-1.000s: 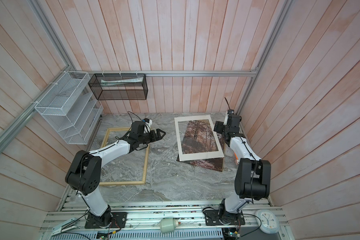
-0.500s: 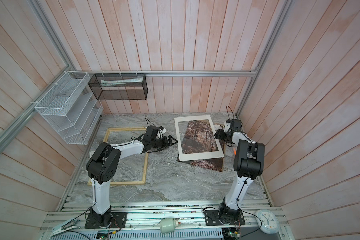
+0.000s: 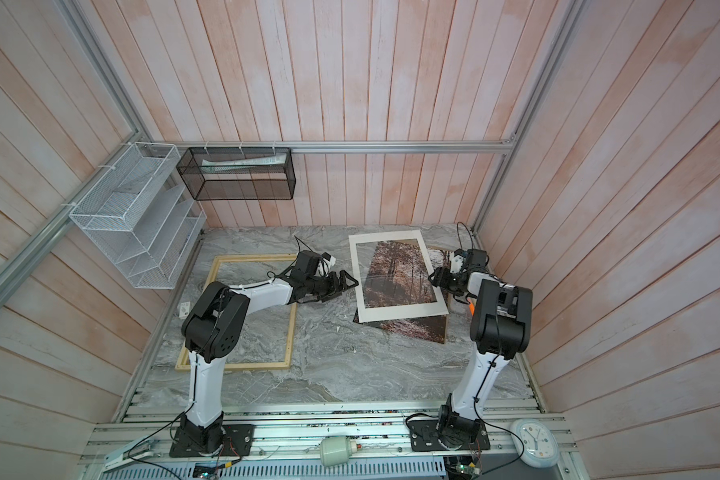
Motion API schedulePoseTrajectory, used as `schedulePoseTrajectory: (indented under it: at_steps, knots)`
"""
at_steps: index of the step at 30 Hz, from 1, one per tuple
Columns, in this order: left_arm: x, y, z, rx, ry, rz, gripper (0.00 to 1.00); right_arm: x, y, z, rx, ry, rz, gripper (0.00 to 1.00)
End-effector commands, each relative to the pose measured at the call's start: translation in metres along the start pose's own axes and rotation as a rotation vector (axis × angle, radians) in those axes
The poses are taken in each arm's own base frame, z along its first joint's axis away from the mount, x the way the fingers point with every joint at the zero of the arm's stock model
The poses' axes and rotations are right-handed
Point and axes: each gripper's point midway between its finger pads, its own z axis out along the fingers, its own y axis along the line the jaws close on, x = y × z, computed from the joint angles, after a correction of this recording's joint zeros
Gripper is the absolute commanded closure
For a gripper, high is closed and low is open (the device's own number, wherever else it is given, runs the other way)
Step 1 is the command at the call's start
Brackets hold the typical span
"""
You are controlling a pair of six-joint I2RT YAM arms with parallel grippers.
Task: Put the photo into the frame
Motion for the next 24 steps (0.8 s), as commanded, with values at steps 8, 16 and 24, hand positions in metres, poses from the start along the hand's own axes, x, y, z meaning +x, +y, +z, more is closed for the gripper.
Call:
schedulePoseTrajectory:
  at_steps: [8,16,24]
  knots:
    - [0.000,-0.001,0.014,0.019,0.026,0.020,0.05,0.031,-0.009,0.003,-0.078,0.072,0.051,0.31]
    - [-0.005,-0.004,0.019,0.025,0.036,0.031,0.05,0.037,0.000,0.006,-0.143,0.098,0.053,0.33]
    - [-0.005,-0.003,0.028,0.024,0.067,0.028,0.05,0.043,0.003,0.009,-0.181,0.127,0.060,0.35]
